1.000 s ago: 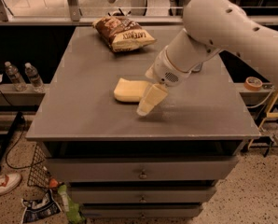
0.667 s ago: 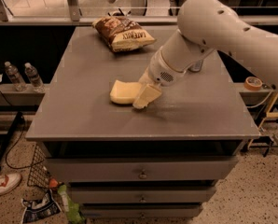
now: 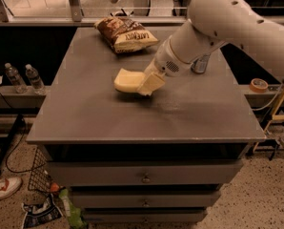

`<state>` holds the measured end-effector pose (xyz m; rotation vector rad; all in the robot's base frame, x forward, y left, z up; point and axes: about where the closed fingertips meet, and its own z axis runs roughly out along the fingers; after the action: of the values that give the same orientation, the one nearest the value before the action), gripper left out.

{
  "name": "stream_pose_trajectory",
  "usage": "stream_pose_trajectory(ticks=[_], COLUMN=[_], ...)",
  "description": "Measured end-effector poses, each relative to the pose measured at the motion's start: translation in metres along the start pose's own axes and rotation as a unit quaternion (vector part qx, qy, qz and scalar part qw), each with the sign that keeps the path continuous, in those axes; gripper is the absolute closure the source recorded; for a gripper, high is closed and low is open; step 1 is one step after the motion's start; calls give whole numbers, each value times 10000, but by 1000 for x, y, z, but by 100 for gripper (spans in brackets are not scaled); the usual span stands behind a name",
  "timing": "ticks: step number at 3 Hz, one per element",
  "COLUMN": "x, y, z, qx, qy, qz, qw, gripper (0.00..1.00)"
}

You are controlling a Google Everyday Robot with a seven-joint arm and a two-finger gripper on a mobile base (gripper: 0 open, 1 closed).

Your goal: Move sponge near brown chip bag

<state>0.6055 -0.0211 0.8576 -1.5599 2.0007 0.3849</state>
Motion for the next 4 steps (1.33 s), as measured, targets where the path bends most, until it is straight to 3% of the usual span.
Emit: stream_pose_trajectory(ticks=[1, 2, 3, 4], x=[-15, -18, -17, -4], y=[-30, -34, -37, -60], z=[-9, -11, -4, 15], qx=[328, 371, 448, 524], qy=[-169, -199, 40, 574], qz=[301, 354, 641, 1275], qw=[9989, 9985, 9969, 9888], gripper=[100, 100, 100, 100])
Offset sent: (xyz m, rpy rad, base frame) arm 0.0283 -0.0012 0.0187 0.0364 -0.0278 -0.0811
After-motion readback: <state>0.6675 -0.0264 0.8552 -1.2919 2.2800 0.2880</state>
